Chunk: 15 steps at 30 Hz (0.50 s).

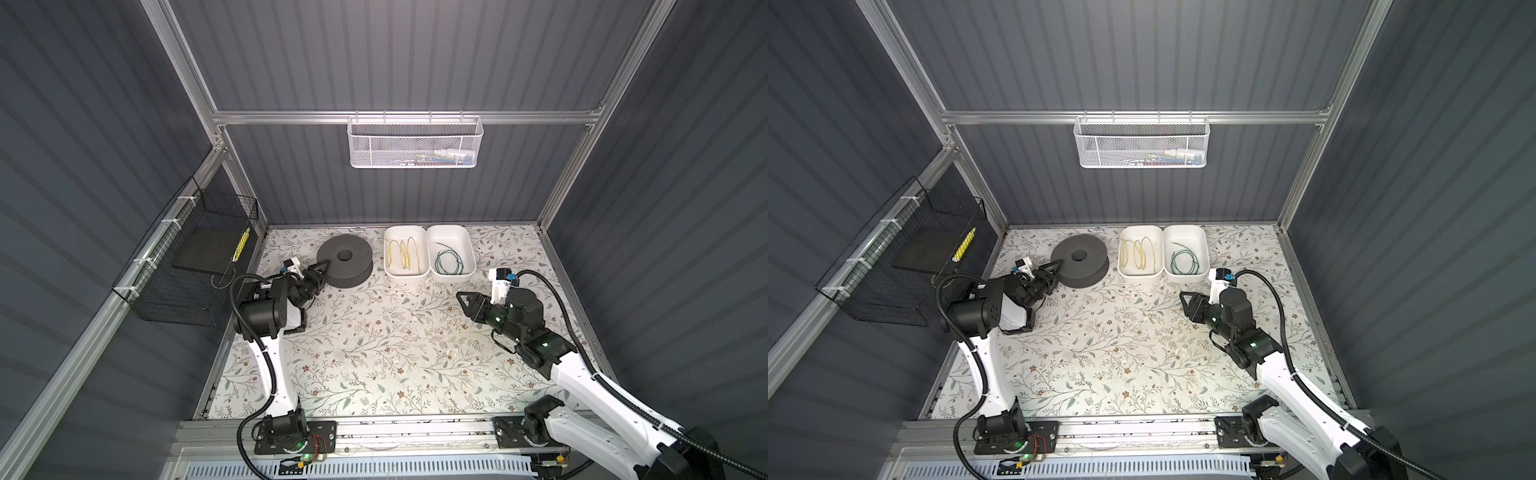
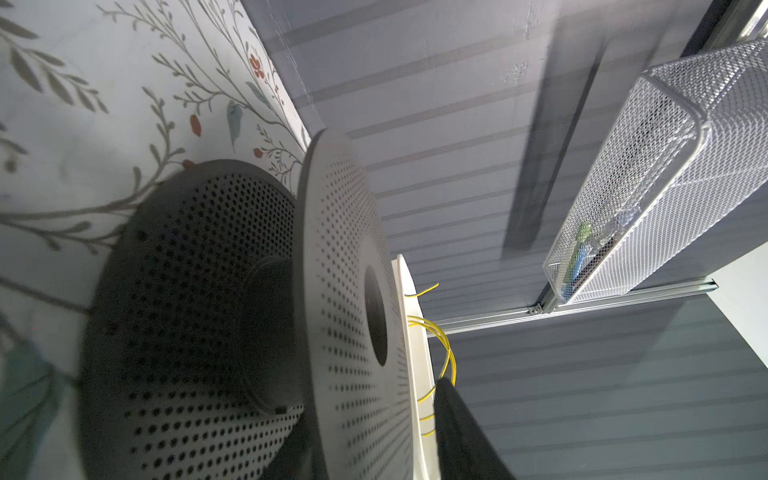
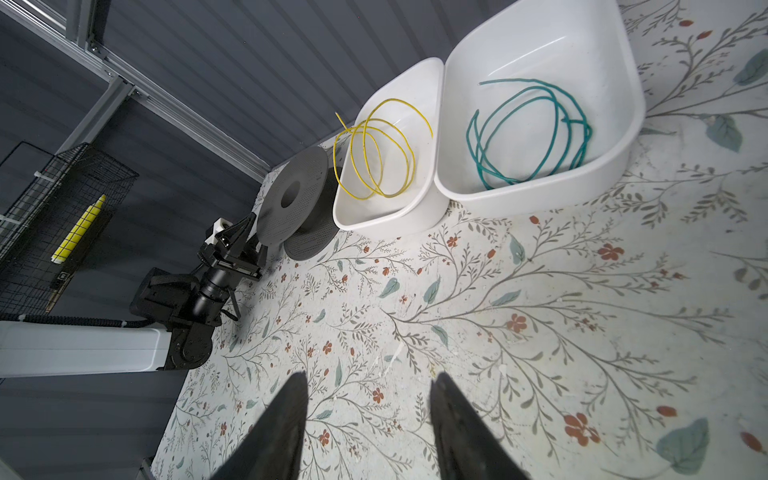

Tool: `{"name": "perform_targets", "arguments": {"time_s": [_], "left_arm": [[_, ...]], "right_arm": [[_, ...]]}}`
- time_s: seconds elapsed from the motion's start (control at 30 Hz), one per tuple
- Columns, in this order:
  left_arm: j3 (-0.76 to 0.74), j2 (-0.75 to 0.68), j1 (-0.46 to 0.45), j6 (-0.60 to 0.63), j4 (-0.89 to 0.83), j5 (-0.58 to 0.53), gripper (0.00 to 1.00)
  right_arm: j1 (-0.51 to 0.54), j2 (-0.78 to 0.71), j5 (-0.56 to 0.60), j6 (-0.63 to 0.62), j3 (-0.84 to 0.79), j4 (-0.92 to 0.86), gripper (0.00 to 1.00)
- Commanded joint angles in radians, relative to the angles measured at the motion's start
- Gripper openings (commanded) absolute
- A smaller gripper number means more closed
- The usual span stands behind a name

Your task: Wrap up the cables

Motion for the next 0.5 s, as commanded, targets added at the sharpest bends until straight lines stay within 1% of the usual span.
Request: {"name": "perform_targets", "arguments": {"time_s": [0.0, 0.03, 0.13, 0.2, 0.37, 0.47], "left_arm": [[0.022, 0.032, -0.004, 0.021, -0.015, 0.02, 0.35], [0.028, 0.038, -0.005, 0.023, -0.023, 0.025, 0.31], [0.031, 0.048, -0.004, 0.01, -0.001, 0.026, 0.16], [0.026, 0.034, -0.005, 0.011, -0.005, 0.02, 0.09], [-0.004, -0.045, -0.004, 0.013, -0.021, 0.004, 0.0], [-0.02, -0.109, -0.004, 0.008, -0.044, -0.002, 0.0]], "right_arm": [[-0.006, -0.003, -0.001, -0.018, 0.029, -0.024, 0.5], [-0.006, -0.004, 0.0, -0.019, 0.03, -0.027, 0.5], [-0.006, -0.014, 0.005, -0.025, 0.031, -0.037, 0.5], [-0.007, -0.022, 0.009, -0.029, 0.03, -0.044, 0.5], [-0.009, -0.038, 0.007, -0.026, 0.026, -0.049, 0.5], [-0.01, -0.045, 0.006, -0.025, 0.028, -0.051, 0.5]]}}
